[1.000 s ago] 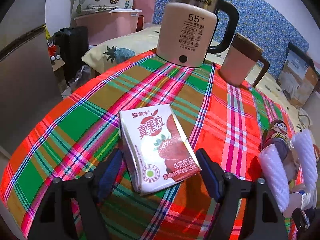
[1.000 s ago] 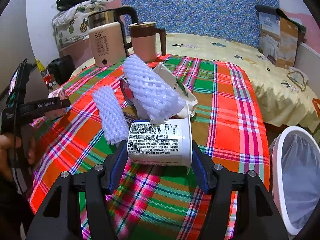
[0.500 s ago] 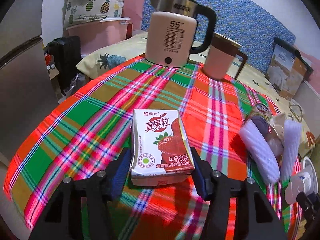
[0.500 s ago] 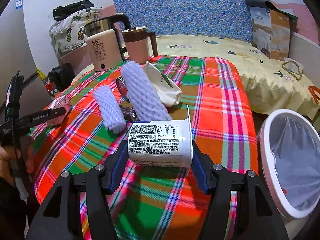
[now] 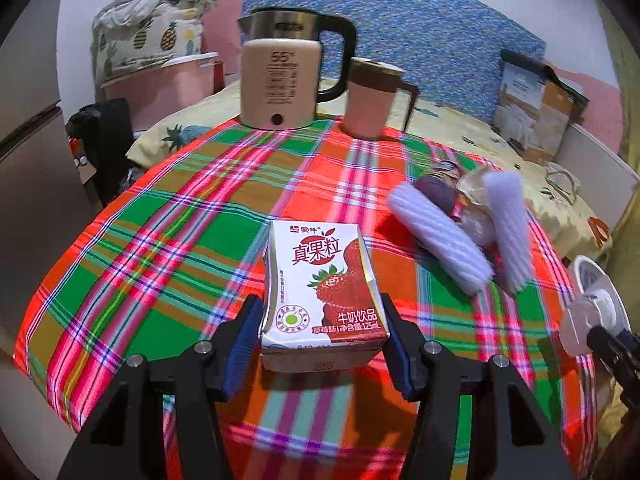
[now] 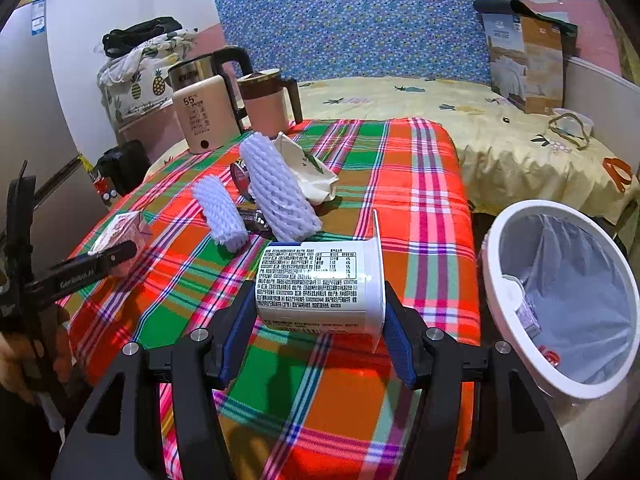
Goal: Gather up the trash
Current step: 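Carry the held carton and yogurt cup over the bin with both tools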
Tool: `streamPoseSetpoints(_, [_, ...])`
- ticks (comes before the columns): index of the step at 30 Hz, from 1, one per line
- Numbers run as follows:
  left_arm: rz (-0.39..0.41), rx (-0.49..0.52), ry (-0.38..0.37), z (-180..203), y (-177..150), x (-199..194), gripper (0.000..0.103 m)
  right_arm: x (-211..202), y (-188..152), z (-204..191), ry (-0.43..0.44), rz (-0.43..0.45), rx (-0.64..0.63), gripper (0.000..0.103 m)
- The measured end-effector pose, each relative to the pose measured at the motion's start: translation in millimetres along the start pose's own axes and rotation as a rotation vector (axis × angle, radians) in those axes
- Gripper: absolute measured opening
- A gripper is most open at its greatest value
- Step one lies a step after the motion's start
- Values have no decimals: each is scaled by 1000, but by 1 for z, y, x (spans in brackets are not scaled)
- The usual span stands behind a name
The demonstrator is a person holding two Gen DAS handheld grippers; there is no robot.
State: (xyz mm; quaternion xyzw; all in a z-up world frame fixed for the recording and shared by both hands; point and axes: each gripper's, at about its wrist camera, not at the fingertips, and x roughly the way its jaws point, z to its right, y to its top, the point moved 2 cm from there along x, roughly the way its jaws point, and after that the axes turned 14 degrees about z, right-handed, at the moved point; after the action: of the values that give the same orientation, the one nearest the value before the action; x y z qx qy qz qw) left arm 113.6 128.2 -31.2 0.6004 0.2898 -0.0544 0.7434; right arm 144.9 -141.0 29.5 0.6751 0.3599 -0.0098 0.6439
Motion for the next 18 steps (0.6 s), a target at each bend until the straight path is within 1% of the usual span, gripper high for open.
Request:
streamPoseSetpoints(8, [17, 41, -61, 29, -2, -21, 59, -16, -3, 9, -16, 23, 19, 61])
streamPoseSetpoints(18, [27, 80, -135, 64, -4, -35, 59, -30, -3, 23, -43, 47, 41, 60])
